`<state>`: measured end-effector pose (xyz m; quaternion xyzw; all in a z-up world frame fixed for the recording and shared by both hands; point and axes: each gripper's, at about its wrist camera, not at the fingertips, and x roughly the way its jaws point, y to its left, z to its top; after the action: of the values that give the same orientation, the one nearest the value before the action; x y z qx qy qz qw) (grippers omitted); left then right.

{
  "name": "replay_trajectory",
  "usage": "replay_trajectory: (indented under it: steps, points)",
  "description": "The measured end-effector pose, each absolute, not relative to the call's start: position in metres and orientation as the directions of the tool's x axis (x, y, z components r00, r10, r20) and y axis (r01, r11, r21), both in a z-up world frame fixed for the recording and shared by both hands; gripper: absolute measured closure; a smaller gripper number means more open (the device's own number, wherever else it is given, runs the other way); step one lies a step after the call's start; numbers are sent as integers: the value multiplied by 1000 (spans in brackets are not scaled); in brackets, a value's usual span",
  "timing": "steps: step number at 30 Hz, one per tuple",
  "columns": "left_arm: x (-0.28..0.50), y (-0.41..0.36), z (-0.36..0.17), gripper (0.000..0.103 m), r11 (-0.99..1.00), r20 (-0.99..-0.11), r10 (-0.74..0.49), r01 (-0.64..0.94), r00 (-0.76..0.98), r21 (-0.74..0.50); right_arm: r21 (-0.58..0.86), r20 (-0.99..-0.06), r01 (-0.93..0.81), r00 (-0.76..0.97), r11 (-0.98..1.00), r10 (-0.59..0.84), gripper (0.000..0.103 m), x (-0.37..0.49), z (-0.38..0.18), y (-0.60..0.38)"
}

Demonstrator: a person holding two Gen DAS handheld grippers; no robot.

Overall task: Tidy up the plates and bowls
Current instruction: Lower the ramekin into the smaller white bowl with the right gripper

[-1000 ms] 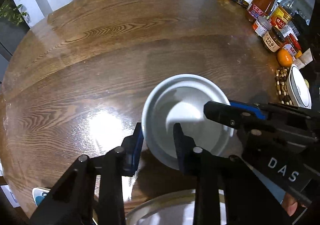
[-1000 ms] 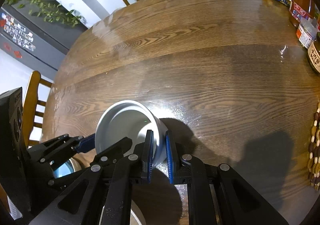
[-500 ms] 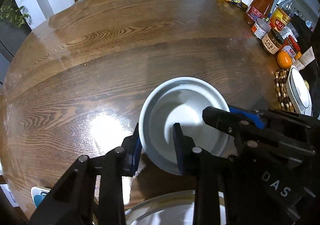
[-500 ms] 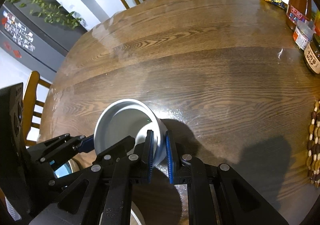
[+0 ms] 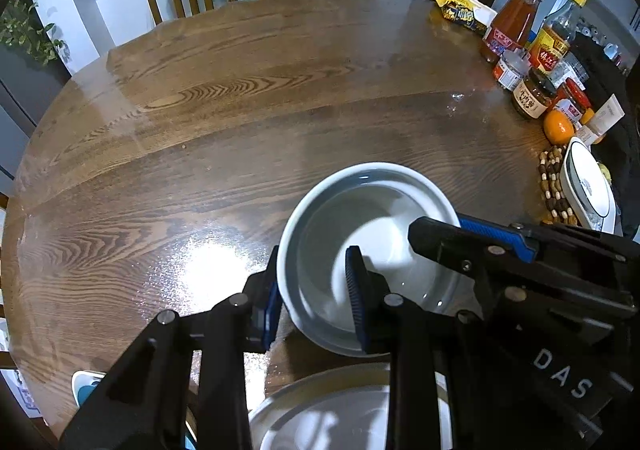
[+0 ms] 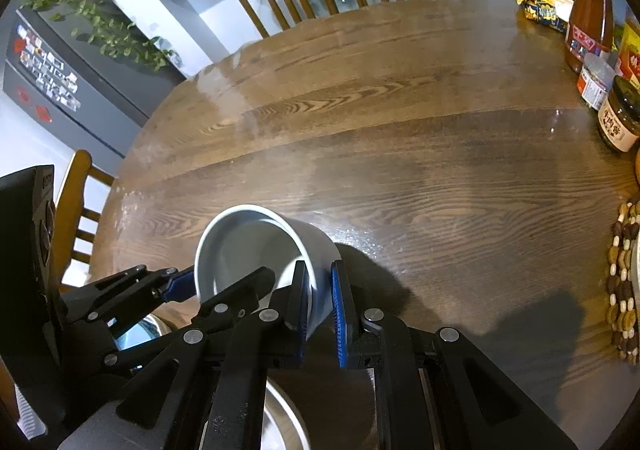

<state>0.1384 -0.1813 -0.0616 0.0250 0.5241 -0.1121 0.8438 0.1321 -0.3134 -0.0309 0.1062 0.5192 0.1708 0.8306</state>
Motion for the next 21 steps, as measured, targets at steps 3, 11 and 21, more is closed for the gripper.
replay_trajectory:
  steps: [3, 11, 21]
  points:
    - [134, -179, -57, 77, 973, -884, -164, 218, 438, -72, 354, -820, -178, 412, 918, 397, 90, 128, -25, -313]
    - [121, -173, -44, 77, 973, -866, -165, 222, 473, -64, 354, -805, -189, 436, 916, 401, 90, 118, -14, -312]
    - [99, -168, -25, 77, 972, -832, -164, 230, 531, -44, 348, -782, -205, 475, 915, 404, 90, 97, 4, -308]
